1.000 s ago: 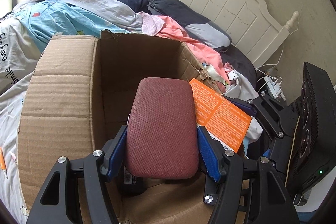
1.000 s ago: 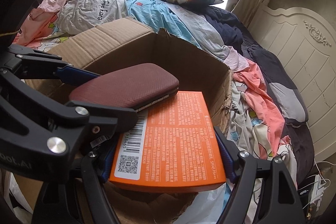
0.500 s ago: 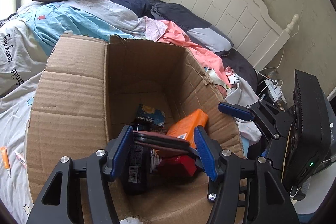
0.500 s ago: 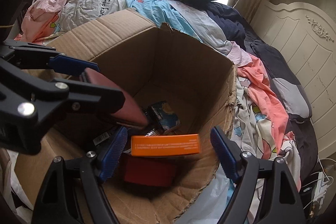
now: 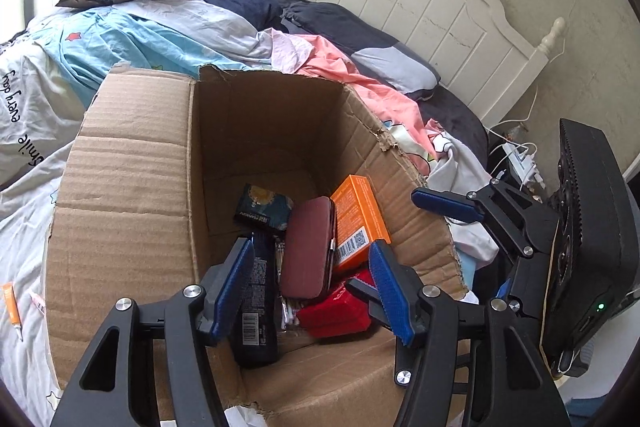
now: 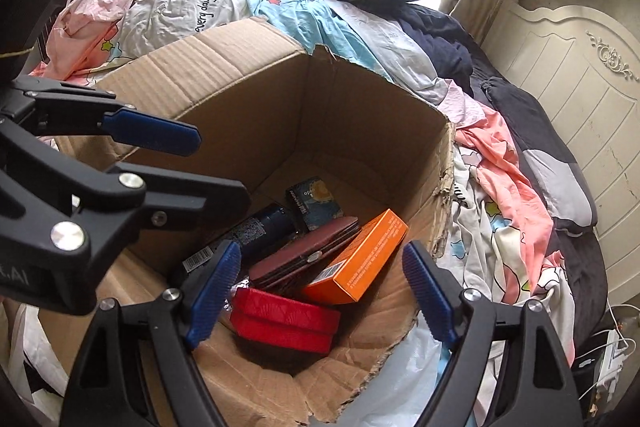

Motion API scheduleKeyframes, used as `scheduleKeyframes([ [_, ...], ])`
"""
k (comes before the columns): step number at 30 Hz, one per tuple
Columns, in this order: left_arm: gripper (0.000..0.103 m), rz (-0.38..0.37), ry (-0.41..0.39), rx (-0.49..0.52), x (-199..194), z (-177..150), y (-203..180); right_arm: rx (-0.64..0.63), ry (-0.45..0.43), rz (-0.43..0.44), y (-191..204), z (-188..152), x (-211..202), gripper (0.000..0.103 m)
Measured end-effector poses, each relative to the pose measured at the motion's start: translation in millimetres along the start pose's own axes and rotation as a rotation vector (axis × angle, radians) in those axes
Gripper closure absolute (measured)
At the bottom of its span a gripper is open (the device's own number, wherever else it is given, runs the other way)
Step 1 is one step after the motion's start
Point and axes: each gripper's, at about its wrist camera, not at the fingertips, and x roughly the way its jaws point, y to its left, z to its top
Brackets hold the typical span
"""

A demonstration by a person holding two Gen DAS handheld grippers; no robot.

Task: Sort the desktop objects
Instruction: 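Withdraw both open grippers from the box and move toward the two tubes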

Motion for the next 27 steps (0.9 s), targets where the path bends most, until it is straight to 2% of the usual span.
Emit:
scheduleKeyframes([
  [5,0.039,0.021,-0.003,0.0,-2.1,-4.3,-0.9,0.008,-0.003,0.001,0.2,-1.1,-0.9,0.022],
  [6,0.031,0.027,-0.006,-0.003,-3.1,-5.4,-0.9,0.011,-0.003,0.003,0.1,-1.3,-0.9,0.022],
  [7,0.018,0.046,-0.02,-0.007,-5.2,-6.4,-1.0,0.013,-0.003,0.004,-0.1,-1.5,-0.8,0.022],
  [11,0.009,0.036,-0.038,-0.02,-14.5,-9.7,-1.8,0.018,-0.006,0.006,1.6,-2.3,-2.9,0.022],
  [13,0.0,0.059,-0.042,-0.011,-20.6,-12.6,-5.8,0.018,-0.005,0.006,2.9,-2.8,-4.1,0.022],
  [18,0.0,0.091,-0.047,0.0,-35.7,-23.7,-7.7,0.037,-0.009,0.008,4.9,-4.2,-8.1,0.022],
  [23,0.0,0.107,-0.056,-0.04,-45.7,-42.5,5.2,0.065,-0.035,0.021,8.1,-4.8,-19.4,0.022],
  [27,0.0,0.137,-0.07,-0.036,-63.0,-57.4,11.7,0.071,-0.048,0.025,18.2,-2.6,-28.5,0.022],
])
